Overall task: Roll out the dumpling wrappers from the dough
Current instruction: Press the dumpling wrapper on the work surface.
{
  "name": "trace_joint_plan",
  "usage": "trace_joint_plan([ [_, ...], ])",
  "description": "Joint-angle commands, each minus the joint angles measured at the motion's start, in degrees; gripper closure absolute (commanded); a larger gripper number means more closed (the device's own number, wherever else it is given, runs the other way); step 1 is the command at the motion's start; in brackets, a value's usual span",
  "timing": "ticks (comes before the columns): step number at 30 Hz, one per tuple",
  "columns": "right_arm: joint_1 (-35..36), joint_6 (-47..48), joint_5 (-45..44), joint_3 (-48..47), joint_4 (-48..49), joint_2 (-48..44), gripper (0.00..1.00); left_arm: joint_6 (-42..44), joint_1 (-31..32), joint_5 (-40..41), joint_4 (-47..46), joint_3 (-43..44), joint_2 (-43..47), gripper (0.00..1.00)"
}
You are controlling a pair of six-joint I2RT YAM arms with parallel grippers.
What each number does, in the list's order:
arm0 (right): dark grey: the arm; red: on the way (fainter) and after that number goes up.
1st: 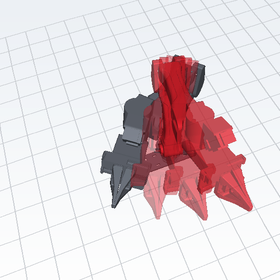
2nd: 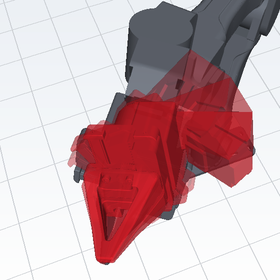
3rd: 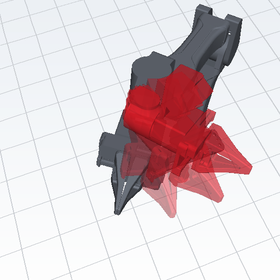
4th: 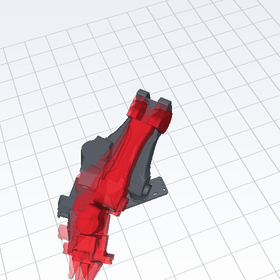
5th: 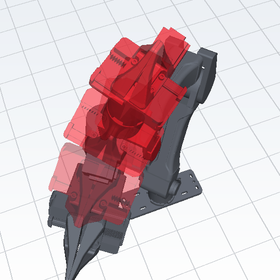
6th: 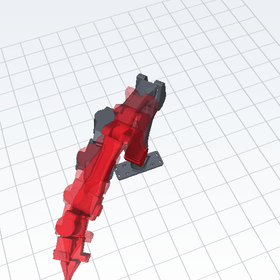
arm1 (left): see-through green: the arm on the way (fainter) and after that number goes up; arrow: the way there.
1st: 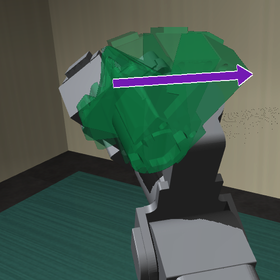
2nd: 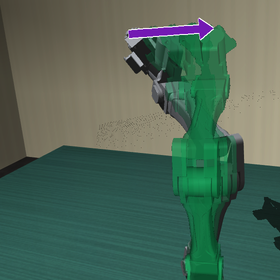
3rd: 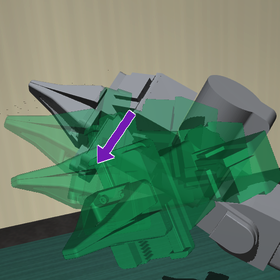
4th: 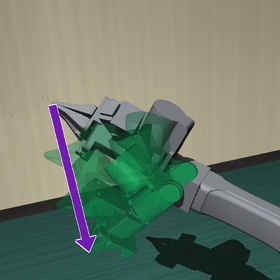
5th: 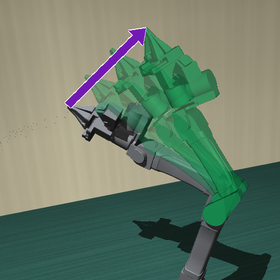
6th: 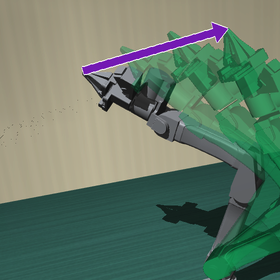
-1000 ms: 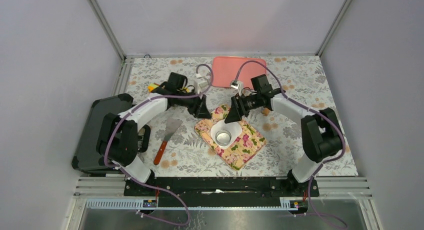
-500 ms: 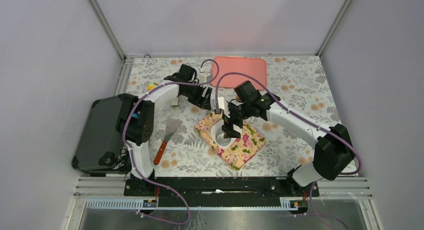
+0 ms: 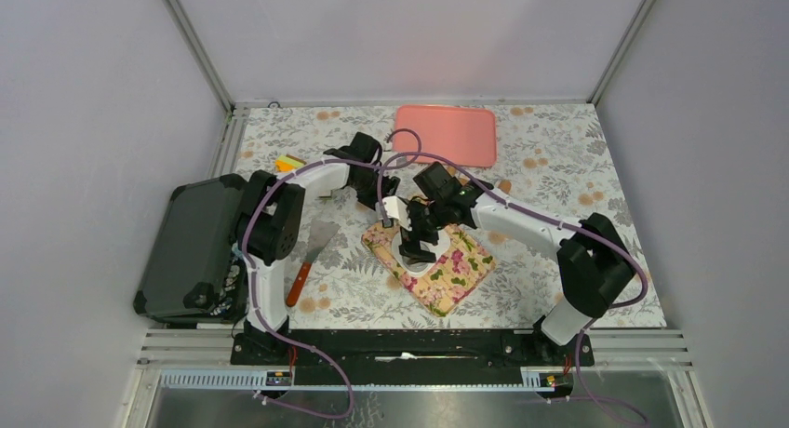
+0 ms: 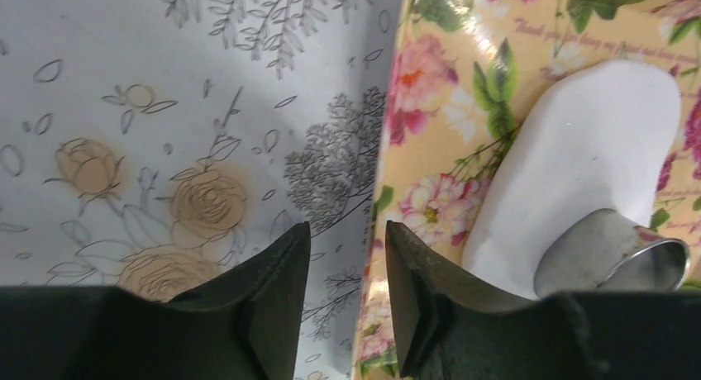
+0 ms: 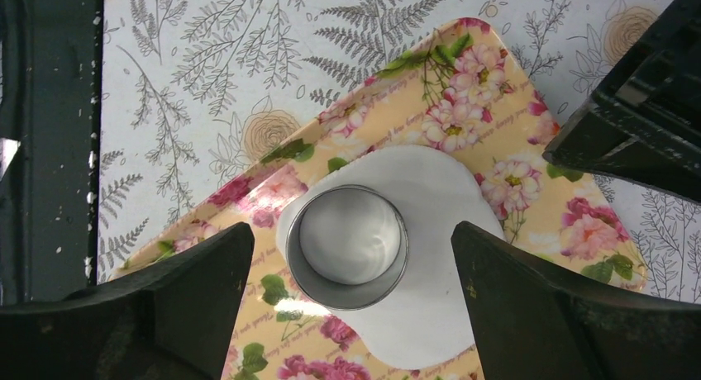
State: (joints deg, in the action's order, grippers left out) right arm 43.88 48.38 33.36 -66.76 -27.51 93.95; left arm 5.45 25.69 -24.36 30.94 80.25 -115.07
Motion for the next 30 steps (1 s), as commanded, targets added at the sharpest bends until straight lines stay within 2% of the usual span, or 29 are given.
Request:
trace_joint_plan([
  [1,0.9,-3.6,-2.6,-0.9,4.1,0.7,0.03,-0.1,1.9,2.5,-0.5,2.2,-1.6,0.62],
  [6,1.2,-4.7,-6.5,2.7,8.5,0.2,0.03,-0.3,2.2,3.0,-0.5,2.1,-2.9,0.7],
  [16,1.2,-7.9,-9.3,10.7,16.4,-5.0,0.01,-1.3,2.5,4.0,-2.1,0.9,-3.4,1.0],
  [30,1.2,-8.0,-8.1,11.5,17.2,-4.4,0.0,-1.1,2.6,4.4,-3.6,-0.3,-2.8,1.0],
])
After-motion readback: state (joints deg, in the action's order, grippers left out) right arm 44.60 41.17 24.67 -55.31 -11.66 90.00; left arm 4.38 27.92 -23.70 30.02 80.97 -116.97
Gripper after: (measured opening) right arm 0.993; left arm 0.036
